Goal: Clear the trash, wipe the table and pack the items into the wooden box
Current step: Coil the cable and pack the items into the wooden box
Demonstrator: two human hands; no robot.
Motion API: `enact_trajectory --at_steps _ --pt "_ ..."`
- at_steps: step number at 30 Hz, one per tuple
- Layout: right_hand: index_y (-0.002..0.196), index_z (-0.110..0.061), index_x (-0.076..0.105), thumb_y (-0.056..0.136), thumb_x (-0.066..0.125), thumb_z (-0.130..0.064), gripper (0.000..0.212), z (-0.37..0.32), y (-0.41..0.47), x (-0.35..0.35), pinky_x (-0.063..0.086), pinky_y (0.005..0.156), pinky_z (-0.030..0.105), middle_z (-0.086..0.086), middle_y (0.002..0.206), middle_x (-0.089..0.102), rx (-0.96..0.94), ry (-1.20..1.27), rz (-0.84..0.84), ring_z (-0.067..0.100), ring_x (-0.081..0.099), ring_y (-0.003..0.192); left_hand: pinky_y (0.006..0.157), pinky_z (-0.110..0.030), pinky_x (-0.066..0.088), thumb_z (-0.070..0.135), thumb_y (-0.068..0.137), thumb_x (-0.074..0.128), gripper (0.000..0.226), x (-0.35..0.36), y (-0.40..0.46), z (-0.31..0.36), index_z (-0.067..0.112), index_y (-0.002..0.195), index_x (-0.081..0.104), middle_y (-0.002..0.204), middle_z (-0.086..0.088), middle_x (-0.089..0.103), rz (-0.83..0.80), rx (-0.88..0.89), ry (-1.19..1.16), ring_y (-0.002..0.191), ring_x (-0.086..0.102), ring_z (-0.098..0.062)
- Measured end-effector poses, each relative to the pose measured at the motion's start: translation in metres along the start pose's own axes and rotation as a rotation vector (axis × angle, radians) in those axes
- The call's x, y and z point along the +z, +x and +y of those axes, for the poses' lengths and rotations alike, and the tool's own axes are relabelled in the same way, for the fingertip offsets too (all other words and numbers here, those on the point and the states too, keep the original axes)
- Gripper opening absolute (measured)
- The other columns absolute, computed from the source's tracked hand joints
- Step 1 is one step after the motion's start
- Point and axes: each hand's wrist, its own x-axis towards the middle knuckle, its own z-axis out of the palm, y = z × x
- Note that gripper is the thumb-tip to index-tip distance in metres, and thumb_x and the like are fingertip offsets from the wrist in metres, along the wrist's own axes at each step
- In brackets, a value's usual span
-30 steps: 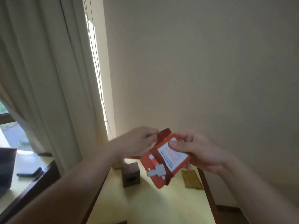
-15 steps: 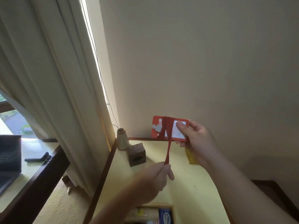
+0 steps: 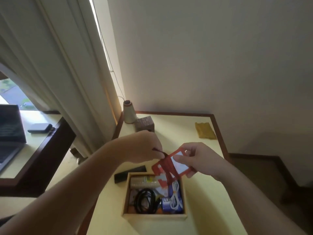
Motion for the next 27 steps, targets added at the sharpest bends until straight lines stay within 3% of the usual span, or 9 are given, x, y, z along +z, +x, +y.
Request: enact_trajectory --at_steps 4,8,12,15,17,20,22,25,27 --pt "0.097 -0.028 0.072 0.097 0.073 -0.033 0.005 0.038 0.011 0.055 0.066 0.062 0.046 0.001 0.084 0.075 0.001 0.129 0.357 0.017 0.078 0.072 0.067 -0.015 0.044 0.043 0.107 0.048 0.031 0.082 0.005 0.001 0.026 0.093 0.071 0.078 0.009 0.063 0.359 -0.205 -0.137 0.07 0.06 -0.001" --pt "0.092 -0.026 0.07 0.095 0.075 -0.028 0.007 0.077 0.021 0.106 0.065 0.068 0.045 -0.002 0.087 0.075 0.101 0.175 0.422 0.013 0.075 0.077 0.073 -0.019 0.058 0.048 0.103 0.045 0.038 0.174 -0.005 0.007 0.029 0.112 0.076 0.095 0.01 0.073 0.605 -0.348 -0.246 0.081 0.067 0.0" --pt "0.09 -0.027 0.065 0.089 0.079 -0.038 0.018 0.112 0.036 0.151 0.064 0.075 0.048 -0.001 0.089 0.073 0.222 0.126 0.291 0.017 0.074 0.082 0.071 -0.017 0.057 0.039 0.095 0.064 0.018 0.236 -0.02 -0.002 0.03 0.107 0.074 0.103 0.013 0.074 0.543 -0.365 -0.163 0.09 0.068 -0.002" --pt "0.097 -0.032 0.06 0.098 0.071 -0.037 0.013 0.119 0.046 0.177 0.063 0.075 0.03 -0.007 0.098 0.07 0.243 0.002 0.171 0.008 0.07 0.089 0.077 -0.015 0.048 0.037 0.097 0.067 0.019 0.258 -0.022 -0.006 0.032 0.116 0.069 0.107 0.015 0.07 0.381 -0.435 -0.133 0.093 0.062 -0.003" --pt "0.105 -0.035 0.06 0.101 0.065 -0.045 0.012 0.123 0.051 0.186 0.059 0.08 0.024 -0.01 0.106 0.068 0.215 -0.197 0.095 0.009 0.067 0.099 0.087 -0.019 0.044 0.034 0.101 0.06 0.023 0.264 -0.019 -0.006 0.031 0.124 0.066 0.115 0.012 0.067 0.322 -0.474 -0.093 0.102 0.058 -0.006" --pt "0.119 -0.028 0.072 0.102 0.053 -0.057 0.039 0.127 0.057 0.189 0.05 0.1 0.033 -0.004 0.121 0.066 0.045 -0.72 0.043 0.017 0.055 0.118 0.096 -0.04 0.04 0.026 0.098 0.056 0.033 0.266 -0.013 -0.004 0.027 0.131 0.06 0.125 0.003 0.059 0.212 -0.568 0.04 0.117 0.051 -0.021" --pt "0.126 -0.026 0.073 0.103 0.05 -0.057 0.045 0.127 0.058 0.188 0.045 0.105 0.036 -0.001 0.13 0.061 -0.02 -0.849 0.039 0.02 0.047 0.123 0.098 -0.047 0.036 0.025 0.097 0.054 0.037 0.266 -0.013 -0.001 0.025 0.134 0.055 0.131 -0.003 0.053 0.151 -0.586 0.082 0.122 0.045 -0.027" --pt "0.127 -0.025 0.066 0.099 0.056 -0.052 0.04 0.121 0.062 0.176 0.047 0.099 0.033 -0.002 0.126 0.058 -0.1 -0.817 0.096 0.018 0.049 0.118 0.101 -0.046 0.035 0.031 0.102 0.044 0.035 0.265 -0.018 0.001 0.024 0.136 0.051 0.134 -0.005 0.048 0.147 -0.576 0.066 0.122 0.042 -0.027" --pt "0.112 -0.023 0.067 0.099 0.058 -0.045 0.028 0.11 0.071 0.166 0.051 0.088 0.031 -0.005 0.112 0.059 -0.19 -0.762 0.165 0.016 0.051 0.107 0.101 -0.043 0.034 0.039 0.105 0.036 0.034 0.264 -0.023 -0.001 0.027 0.134 0.049 0.135 -0.003 0.045 0.176 -0.595 0.008 0.121 0.041 -0.024"
